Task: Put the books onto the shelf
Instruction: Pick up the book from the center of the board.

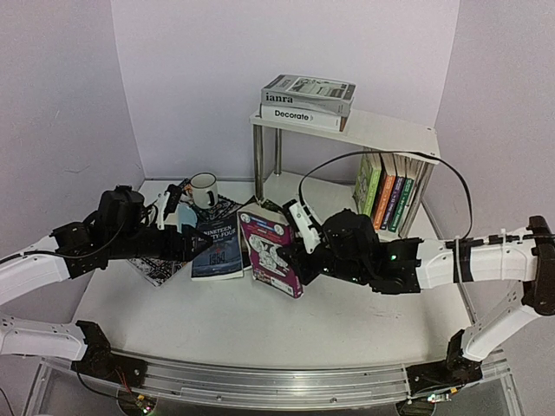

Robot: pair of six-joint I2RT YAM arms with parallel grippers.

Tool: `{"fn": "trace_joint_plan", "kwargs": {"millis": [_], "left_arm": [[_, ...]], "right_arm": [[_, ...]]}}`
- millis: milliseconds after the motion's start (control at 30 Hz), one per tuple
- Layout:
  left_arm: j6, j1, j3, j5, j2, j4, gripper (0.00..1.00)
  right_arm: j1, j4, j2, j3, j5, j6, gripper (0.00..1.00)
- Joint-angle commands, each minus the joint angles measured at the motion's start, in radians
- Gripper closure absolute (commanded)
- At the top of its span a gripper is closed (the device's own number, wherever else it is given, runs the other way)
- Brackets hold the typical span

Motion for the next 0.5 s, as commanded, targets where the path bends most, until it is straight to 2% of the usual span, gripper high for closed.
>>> {"fn": "trace_joint_plan", "kwargs": {"millis": [0,167,233,367,467], "left_arm": [[-0.001,0.0,0.002,0.006,-0.016,0.045,0.18],[-0.003,0.0,0.002,0.007,-0.021,0.044,0.18],[-0.005,0.0,0.0,0.007,-0.023,0.046,0.18],[-0.011,0.0,-0.002,0.007,-0.027,0.045,0.18],[-0.014,0.0,-0.004,0.006,-0.036,0.046,0.18]], "right_arm": [[0.0,0.104,-0.057,0.008,0.01,0.057,1.0],[-0.014,0.402,-0.082,-0.108,0.017,0.044,1.0],[-0.022,0.474,-0.069,-0.123,-0.001,0.042,1.0],[-0.027,0.804,-0.03,-0.211,-0.032,0.022,1.0],[-0.033,0.952,0.005,-0.238,-0.033,0.007,1.0]]}}
